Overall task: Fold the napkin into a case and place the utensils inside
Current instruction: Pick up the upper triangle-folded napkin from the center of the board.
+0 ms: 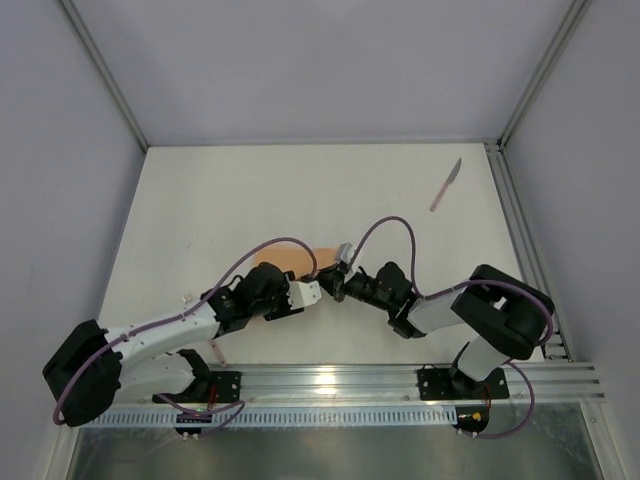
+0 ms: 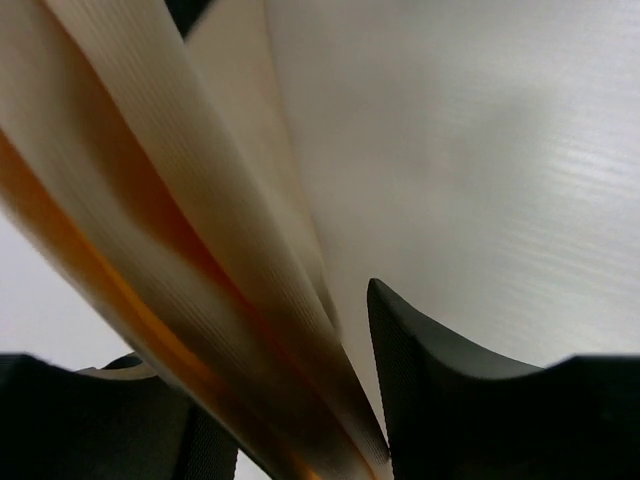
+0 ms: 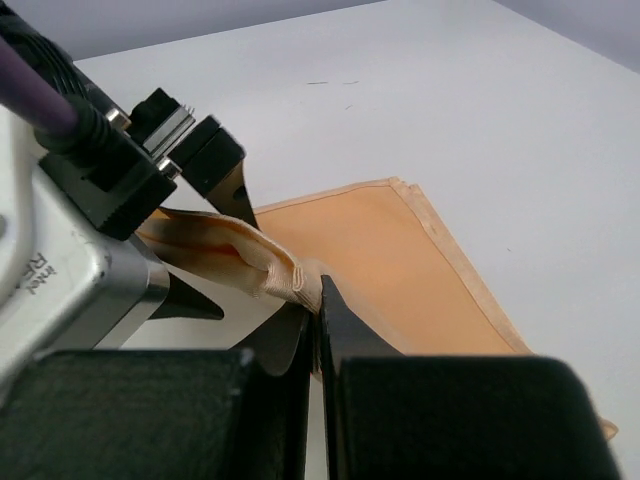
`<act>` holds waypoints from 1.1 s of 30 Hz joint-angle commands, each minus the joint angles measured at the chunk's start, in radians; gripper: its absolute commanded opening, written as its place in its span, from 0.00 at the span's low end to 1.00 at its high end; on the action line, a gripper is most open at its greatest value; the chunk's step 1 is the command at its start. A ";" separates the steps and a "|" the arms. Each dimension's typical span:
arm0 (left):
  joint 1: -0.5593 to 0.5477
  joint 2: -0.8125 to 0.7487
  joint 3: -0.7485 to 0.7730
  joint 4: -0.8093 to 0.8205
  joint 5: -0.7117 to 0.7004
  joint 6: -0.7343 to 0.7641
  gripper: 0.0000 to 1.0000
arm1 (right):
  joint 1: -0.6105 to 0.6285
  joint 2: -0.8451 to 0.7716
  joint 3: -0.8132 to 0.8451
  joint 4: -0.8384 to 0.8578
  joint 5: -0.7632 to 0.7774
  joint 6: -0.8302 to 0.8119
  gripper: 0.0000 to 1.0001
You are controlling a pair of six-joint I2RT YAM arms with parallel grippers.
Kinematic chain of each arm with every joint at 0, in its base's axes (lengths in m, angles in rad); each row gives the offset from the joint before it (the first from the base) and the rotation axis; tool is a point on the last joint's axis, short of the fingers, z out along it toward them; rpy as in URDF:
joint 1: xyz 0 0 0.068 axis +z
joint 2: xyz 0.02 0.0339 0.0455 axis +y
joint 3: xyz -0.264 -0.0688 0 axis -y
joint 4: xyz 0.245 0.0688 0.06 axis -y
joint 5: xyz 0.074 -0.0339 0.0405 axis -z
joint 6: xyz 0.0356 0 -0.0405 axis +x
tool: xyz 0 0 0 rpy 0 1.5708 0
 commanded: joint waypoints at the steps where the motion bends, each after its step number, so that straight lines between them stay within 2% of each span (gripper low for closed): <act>1: -0.004 -0.063 -0.040 0.034 -0.128 0.043 0.49 | -0.016 -0.055 0.024 0.043 -0.016 0.026 0.04; 4: -0.004 -0.137 -0.088 0.001 -0.219 0.060 0.38 | -0.018 -0.071 0.029 0.017 -0.025 0.013 0.04; 13: -0.002 -0.257 -0.175 -0.082 -0.351 0.066 0.31 | -0.024 -0.112 0.024 -0.046 -0.031 -0.005 0.04; 20: 0.001 -0.335 -0.186 -0.196 -0.386 0.045 0.20 | -0.029 -0.129 0.037 -0.093 -0.050 -0.025 0.04; 26: 0.016 -0.343 -0.191 -0.208 -0.406 0.043 0.16 | -0.030 -0.132 0.046 -0.115 -0.067 -0.033 0.04; 33: 0.033 -0.352 -0.188 -0.230 -0.429 0.039 0.17 | -0.035 -0.138 0.044 -0.130 -0.077 -0.045 0.04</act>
